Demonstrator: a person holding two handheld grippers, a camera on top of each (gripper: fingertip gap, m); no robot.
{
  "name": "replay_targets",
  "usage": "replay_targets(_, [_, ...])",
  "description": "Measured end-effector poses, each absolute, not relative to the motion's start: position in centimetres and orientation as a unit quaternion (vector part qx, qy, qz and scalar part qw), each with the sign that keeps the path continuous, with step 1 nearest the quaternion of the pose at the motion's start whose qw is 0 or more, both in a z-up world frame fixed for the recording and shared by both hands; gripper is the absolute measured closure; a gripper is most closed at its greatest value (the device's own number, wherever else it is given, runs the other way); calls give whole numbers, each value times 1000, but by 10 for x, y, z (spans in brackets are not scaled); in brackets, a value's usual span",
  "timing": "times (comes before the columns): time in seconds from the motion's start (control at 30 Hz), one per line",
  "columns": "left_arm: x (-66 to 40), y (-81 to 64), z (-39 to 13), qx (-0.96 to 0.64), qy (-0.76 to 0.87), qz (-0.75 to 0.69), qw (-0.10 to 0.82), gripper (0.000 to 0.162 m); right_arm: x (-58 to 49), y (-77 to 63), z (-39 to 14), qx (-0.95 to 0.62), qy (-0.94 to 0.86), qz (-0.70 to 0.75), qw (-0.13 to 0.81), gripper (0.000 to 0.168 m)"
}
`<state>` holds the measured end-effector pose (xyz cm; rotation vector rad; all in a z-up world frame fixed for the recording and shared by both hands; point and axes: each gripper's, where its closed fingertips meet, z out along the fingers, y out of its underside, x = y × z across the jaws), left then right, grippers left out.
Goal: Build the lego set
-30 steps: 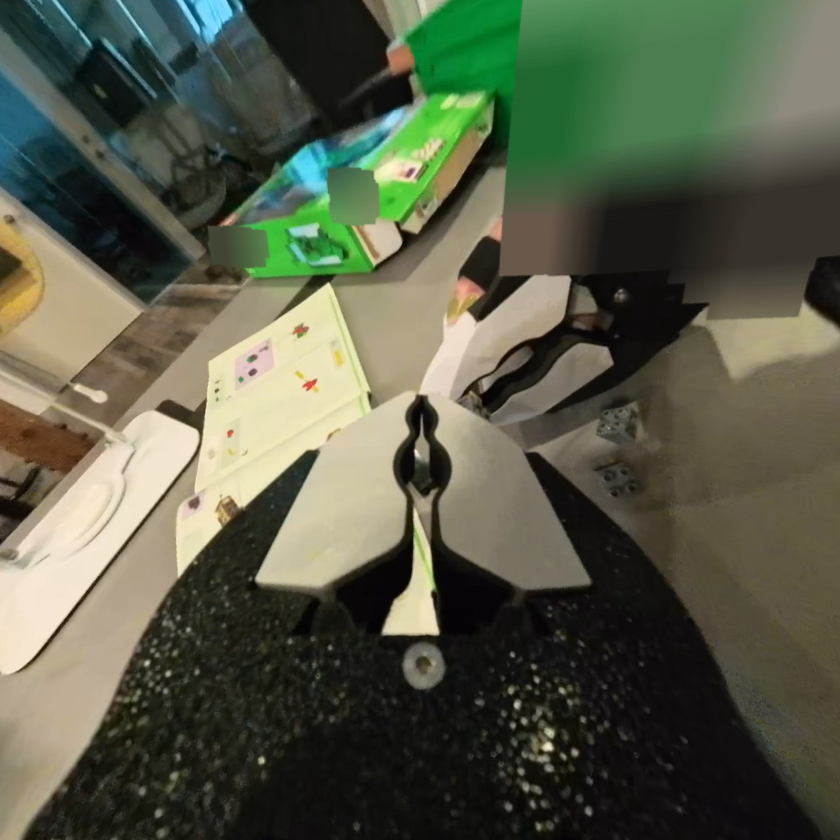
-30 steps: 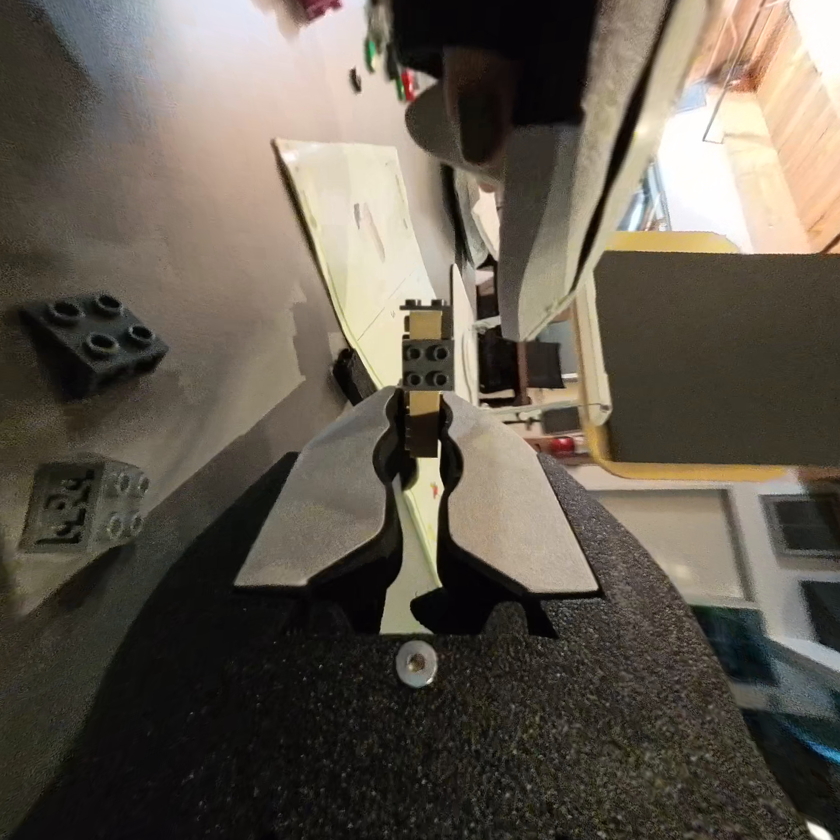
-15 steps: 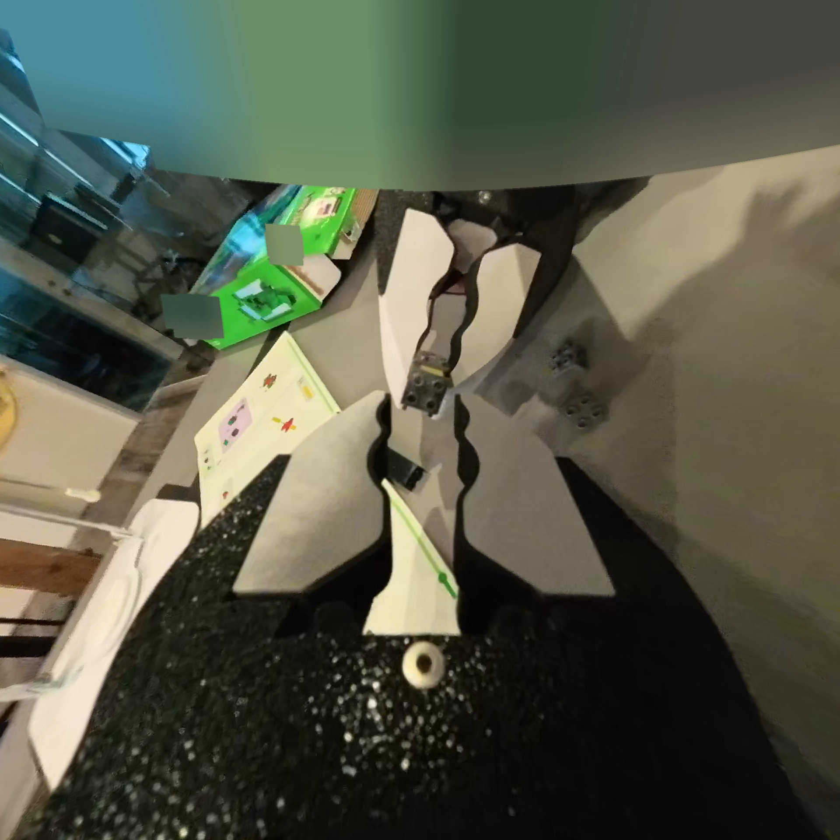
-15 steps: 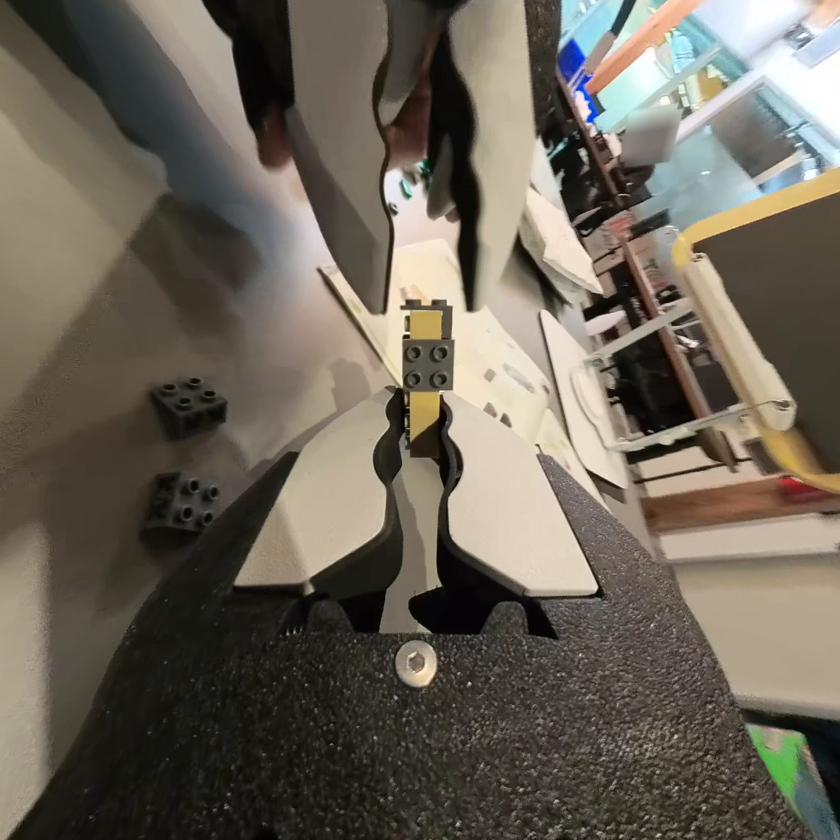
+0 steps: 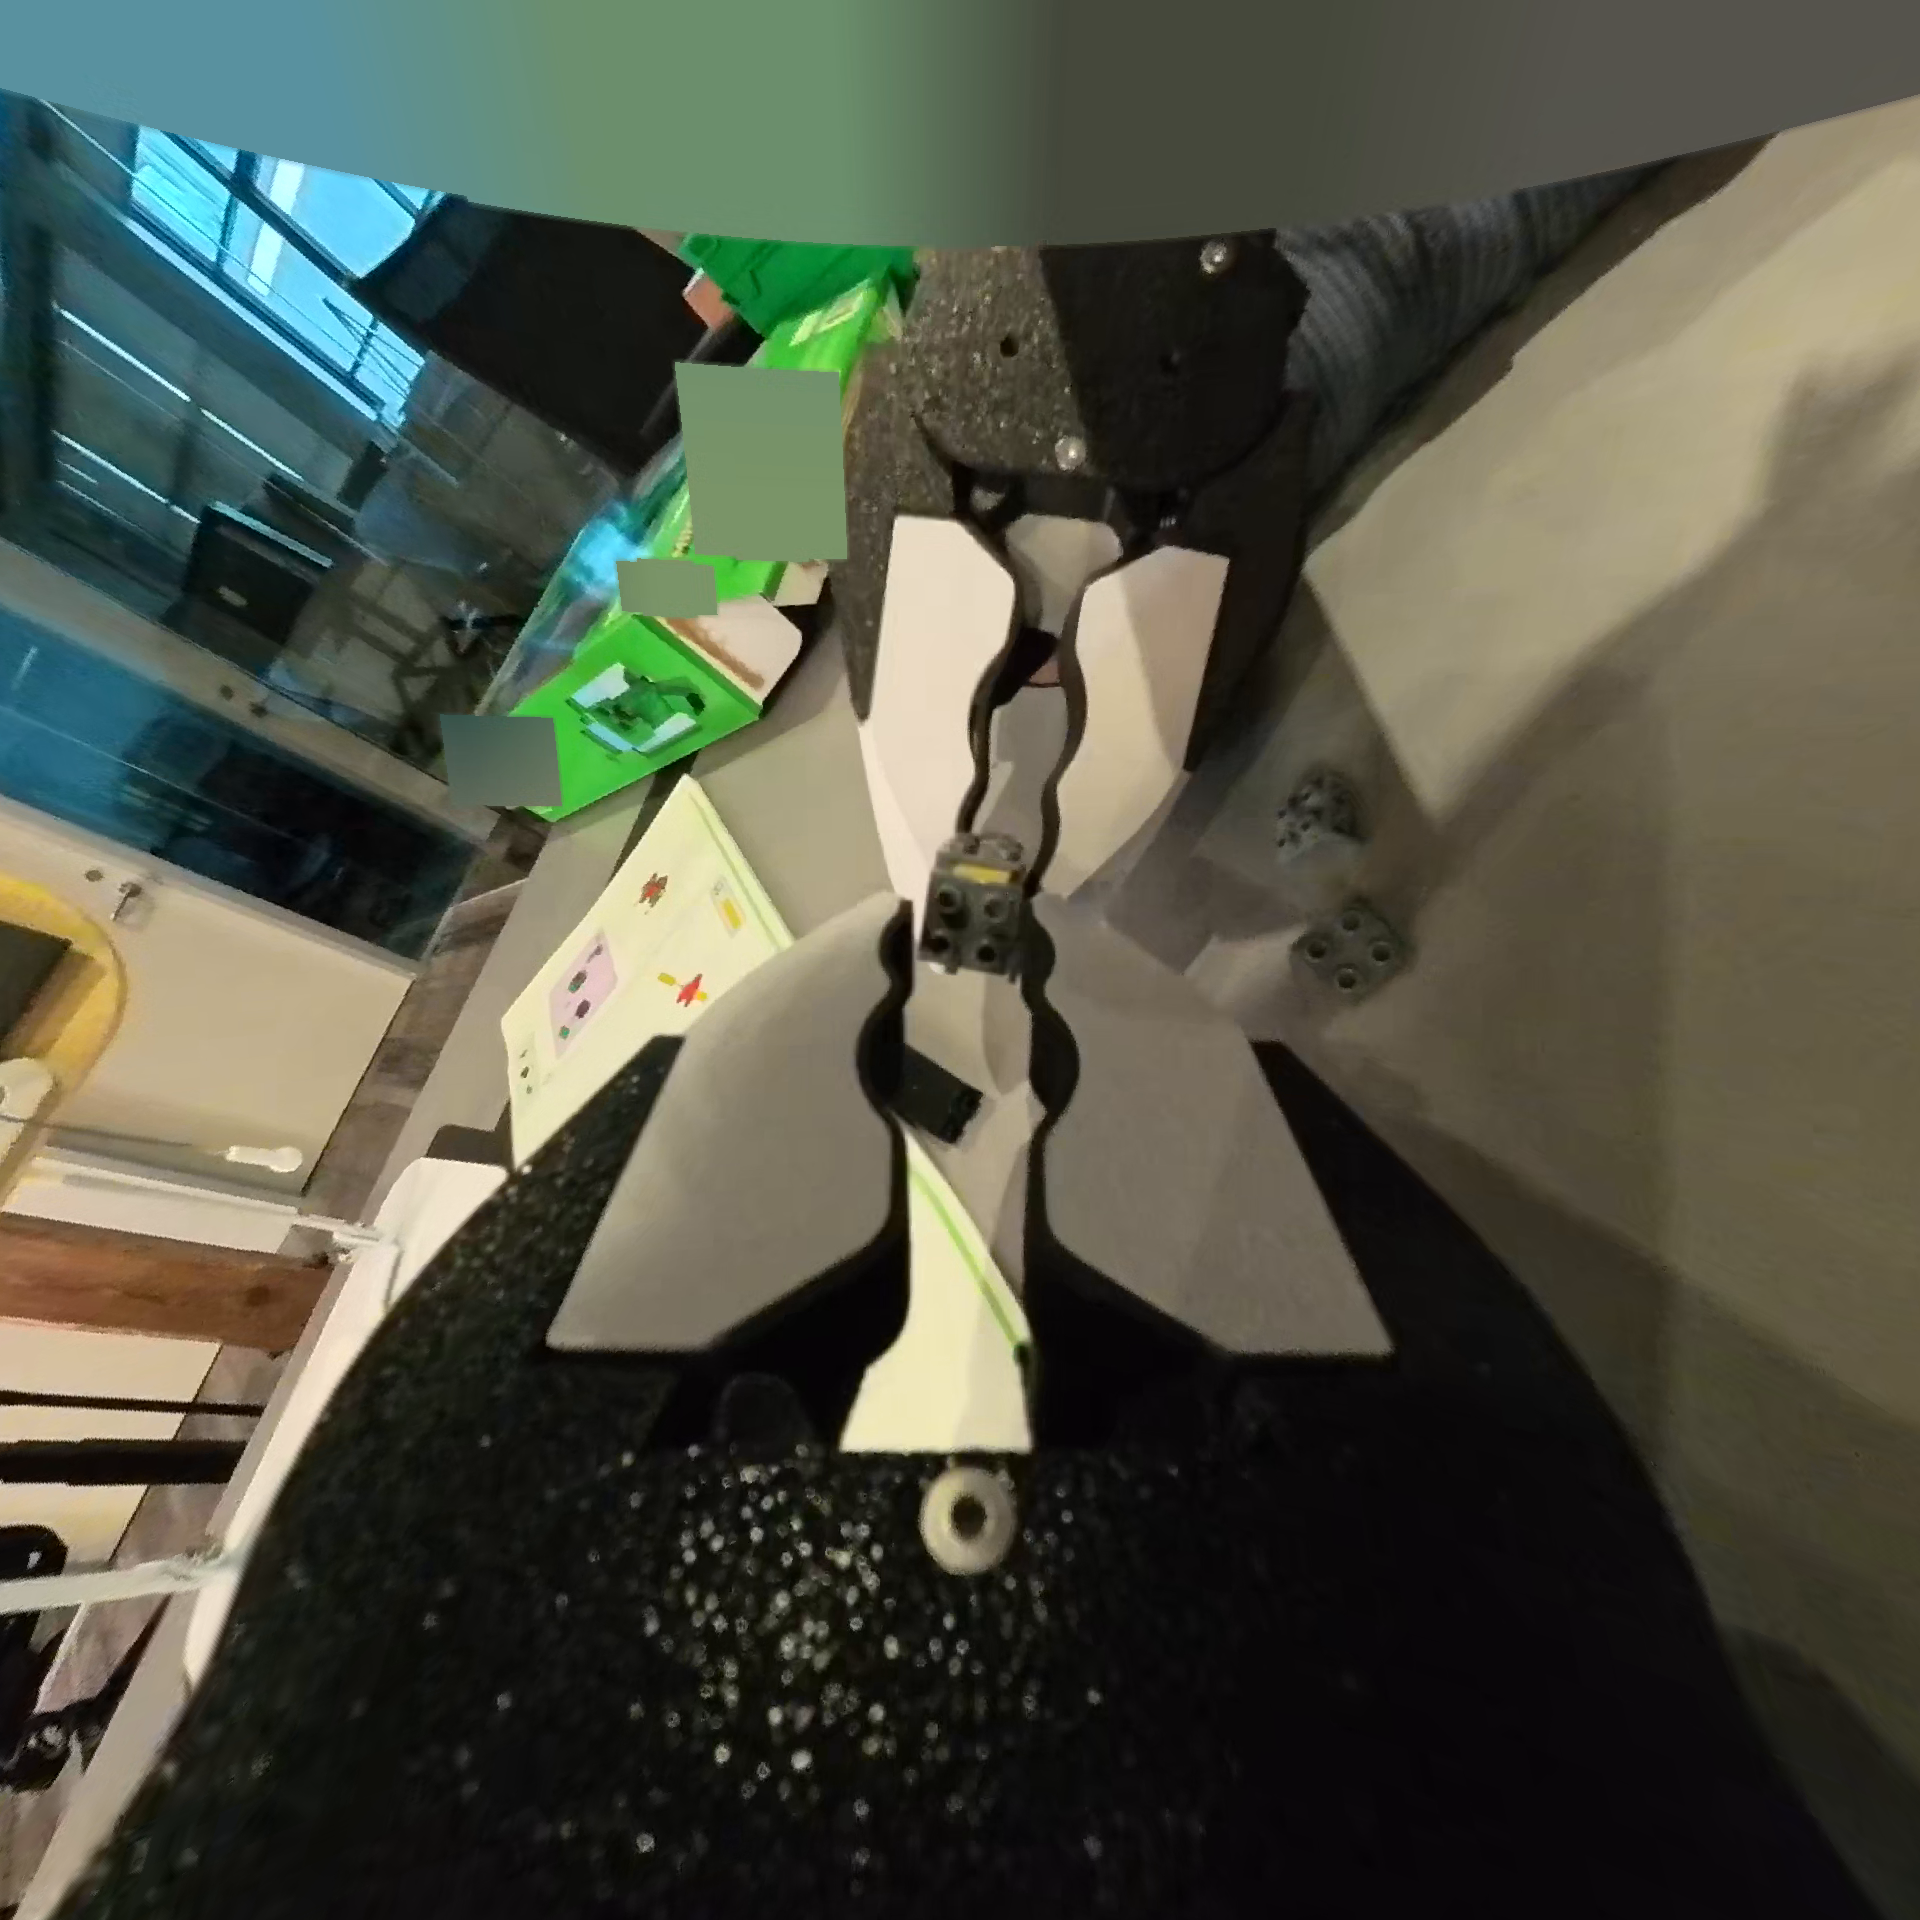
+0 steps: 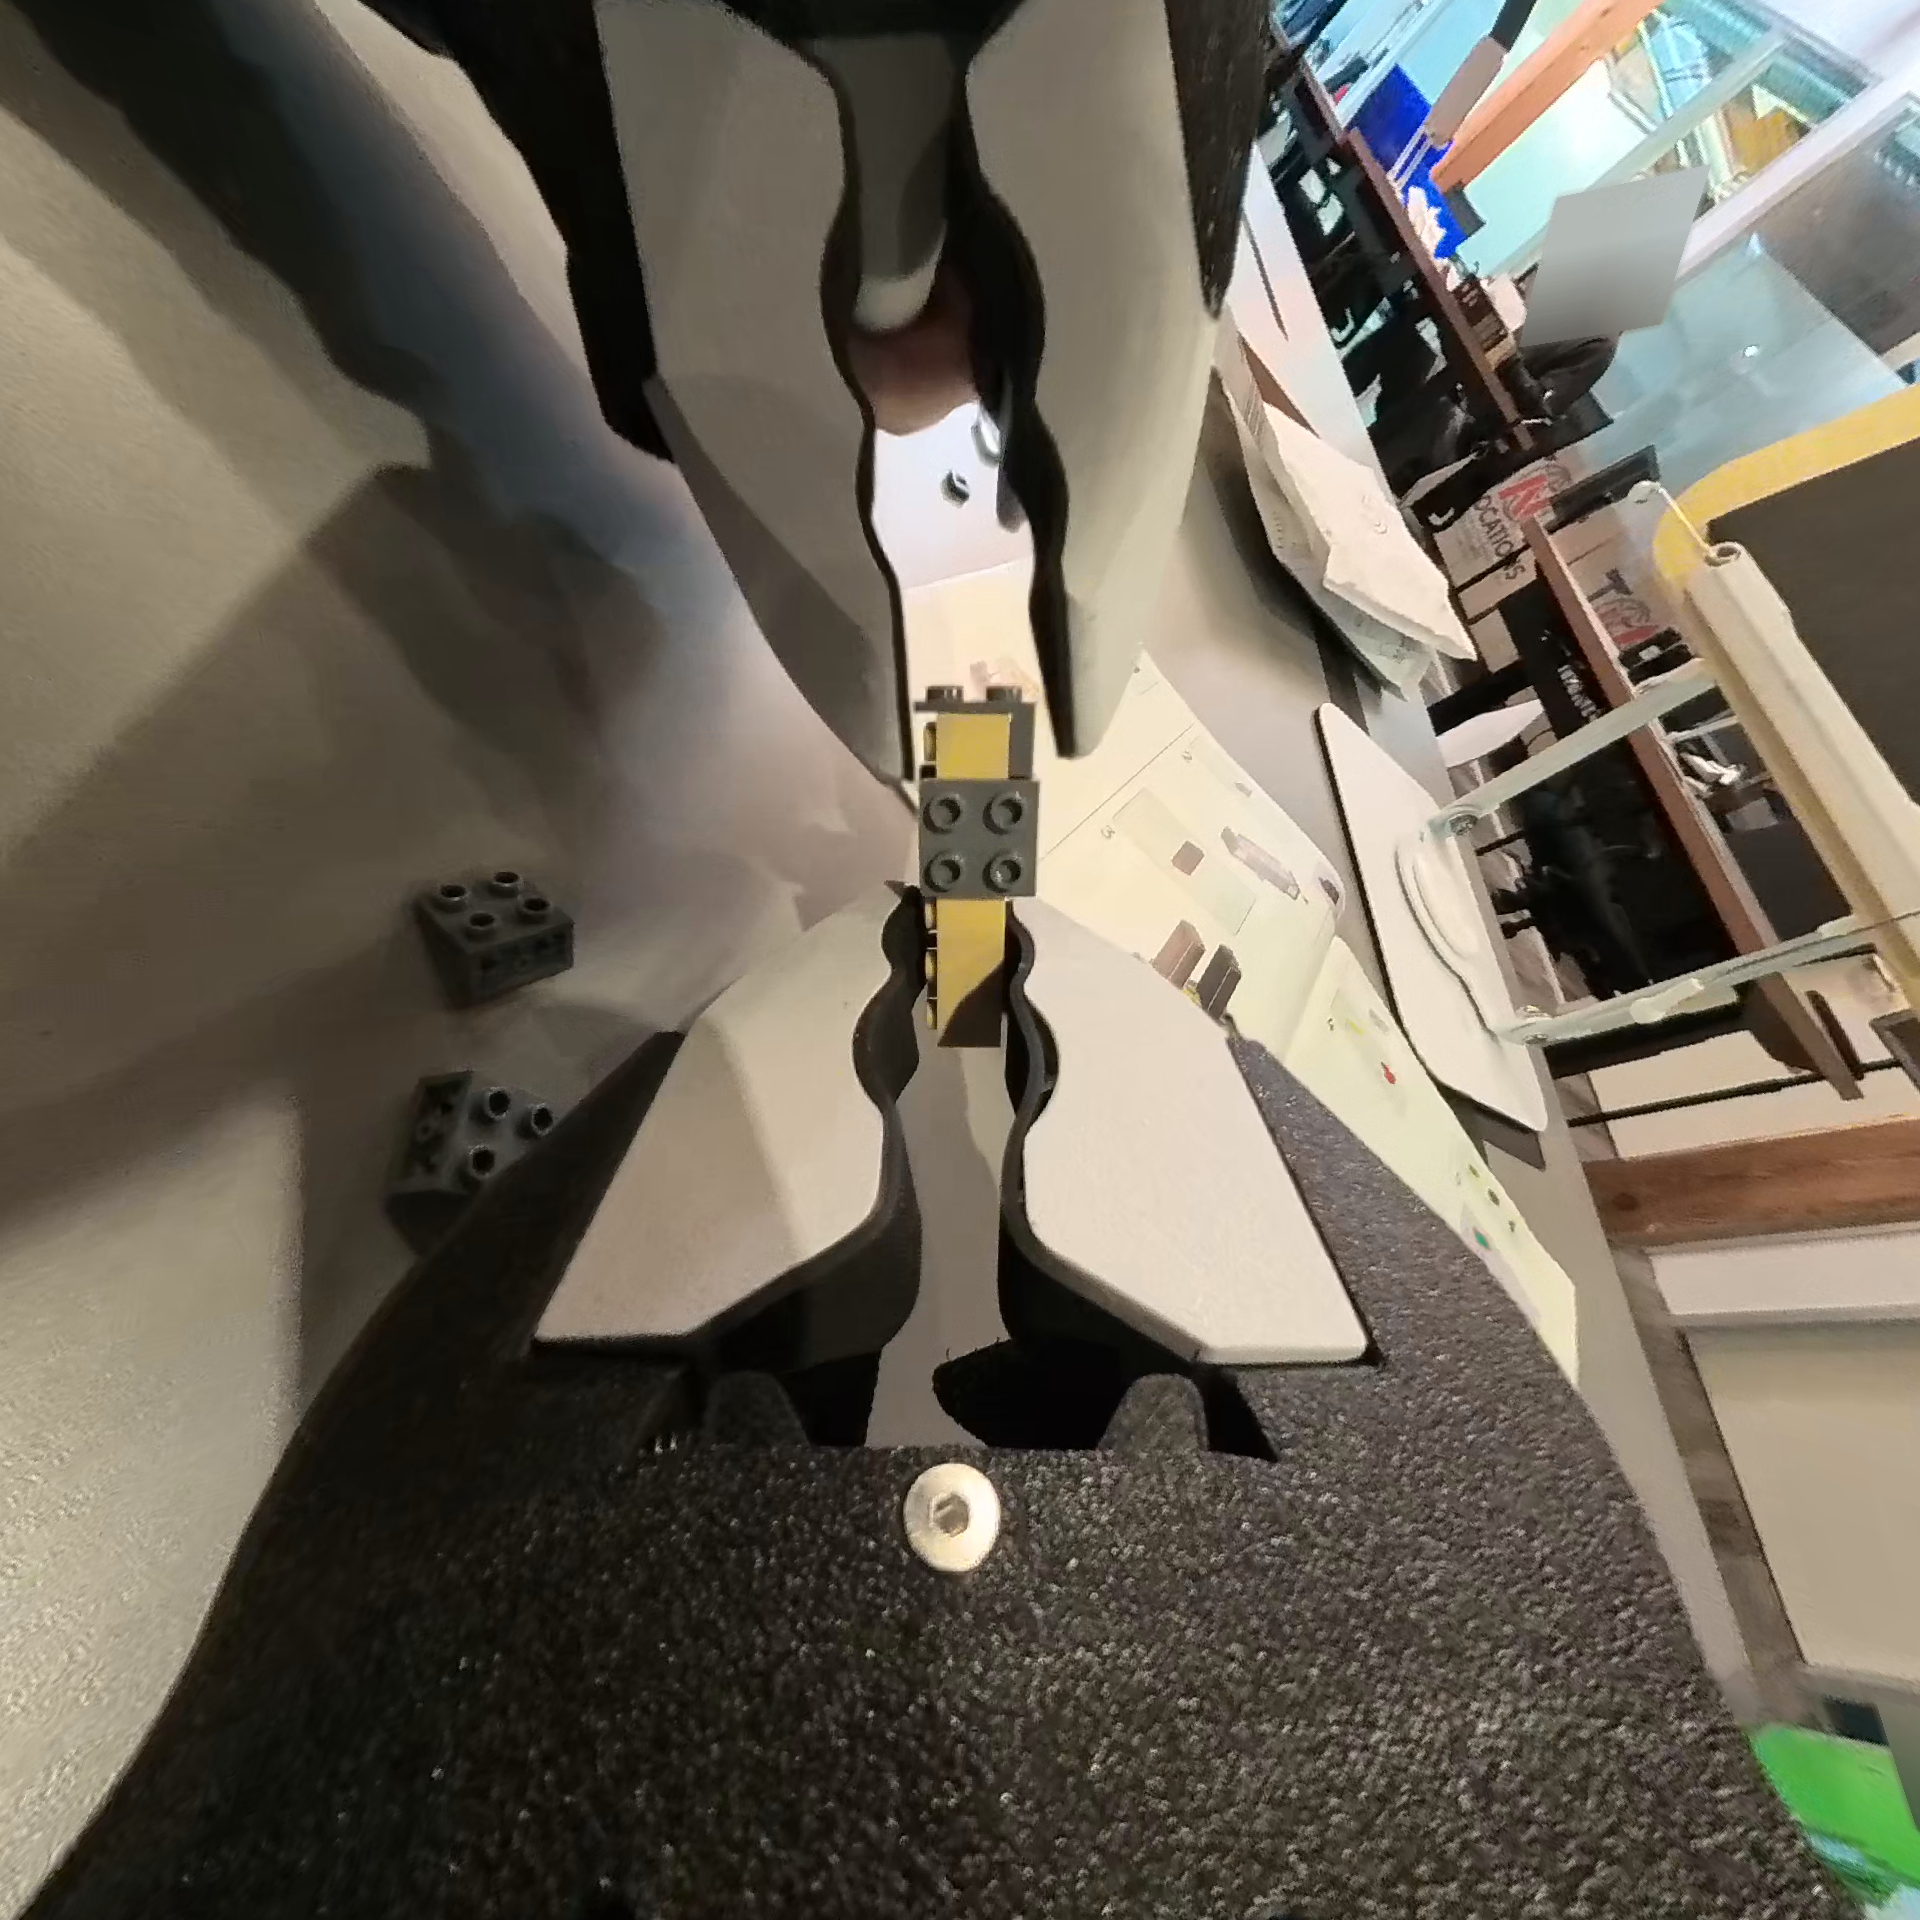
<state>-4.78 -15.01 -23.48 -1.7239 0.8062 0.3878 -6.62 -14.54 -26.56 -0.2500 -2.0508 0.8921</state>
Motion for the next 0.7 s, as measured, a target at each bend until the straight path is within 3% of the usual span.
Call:
replay_targets(0.03, [-47, -150, -235, -733, 346, 163, 563, 144, -66, -146, -266, -99, -823, 358, 430, 156])
replay_targets(0.27, [-53, -147, -237, -746, 326, 172, 554, 146, -71, -141, -266, -108, -816, 353, 445, 155])
replay_targets(0.47, [-66, -145, -236, -770, 276, 160, 552, 146, -72, -141, -258, -122, -801, 379, 447, 134])
replay_targets(0.7, [-65, -144, -238, -780, 260, 138, 552, 146, -68, -145, -253, -117, -792, 404, 442, 137])
